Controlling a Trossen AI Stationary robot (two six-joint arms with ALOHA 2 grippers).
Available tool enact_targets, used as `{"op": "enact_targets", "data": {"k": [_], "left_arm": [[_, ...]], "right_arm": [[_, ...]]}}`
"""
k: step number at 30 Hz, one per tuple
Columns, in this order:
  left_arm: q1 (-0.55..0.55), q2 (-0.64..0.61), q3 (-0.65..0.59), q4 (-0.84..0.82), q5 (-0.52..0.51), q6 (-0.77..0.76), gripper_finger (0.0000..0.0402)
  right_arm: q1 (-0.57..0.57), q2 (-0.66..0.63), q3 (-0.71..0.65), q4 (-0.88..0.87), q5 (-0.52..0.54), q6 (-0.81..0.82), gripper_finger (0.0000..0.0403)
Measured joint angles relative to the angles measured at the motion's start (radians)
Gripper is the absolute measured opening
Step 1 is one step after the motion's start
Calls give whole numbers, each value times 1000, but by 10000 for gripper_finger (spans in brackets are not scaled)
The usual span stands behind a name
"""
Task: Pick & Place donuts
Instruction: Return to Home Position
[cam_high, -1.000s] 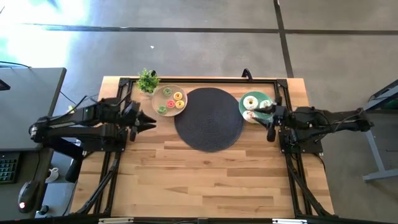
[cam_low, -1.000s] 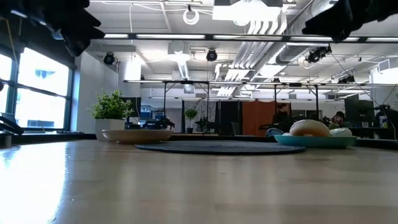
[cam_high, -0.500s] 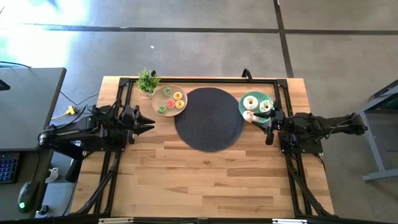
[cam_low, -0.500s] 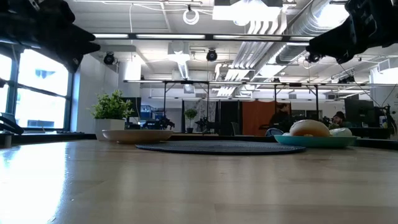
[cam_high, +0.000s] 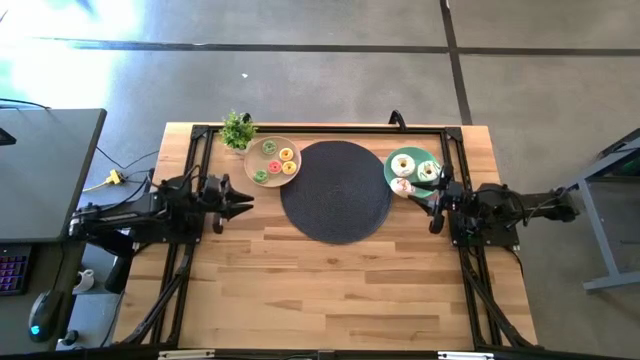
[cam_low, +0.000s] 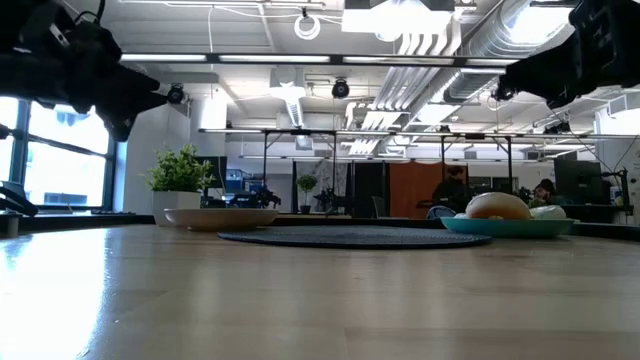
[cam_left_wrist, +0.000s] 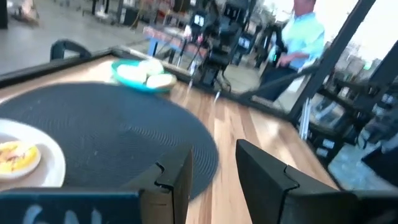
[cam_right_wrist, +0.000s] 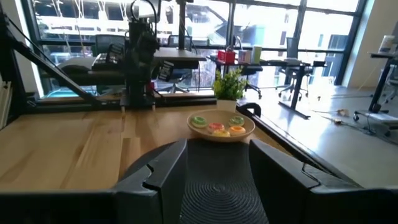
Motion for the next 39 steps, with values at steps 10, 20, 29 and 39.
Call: {"op": "enact_targets", "data": {"k": [10,20,29,39], "left_arm": [[0,-1,-38,103,17,29,122],[0,3,-39,91,-55,-16,122],[0,3,-39,90,-55,-17,122],[0,3,-39,90,-56,-17,122]], "right_arm": [[0,-3,0,-33,-2,32,167],[0,-3,0,-60,-94,29,170],[0,-3,0,21,-217,-30,170],[0,-1,-135,242,-229,-8,170]]}}
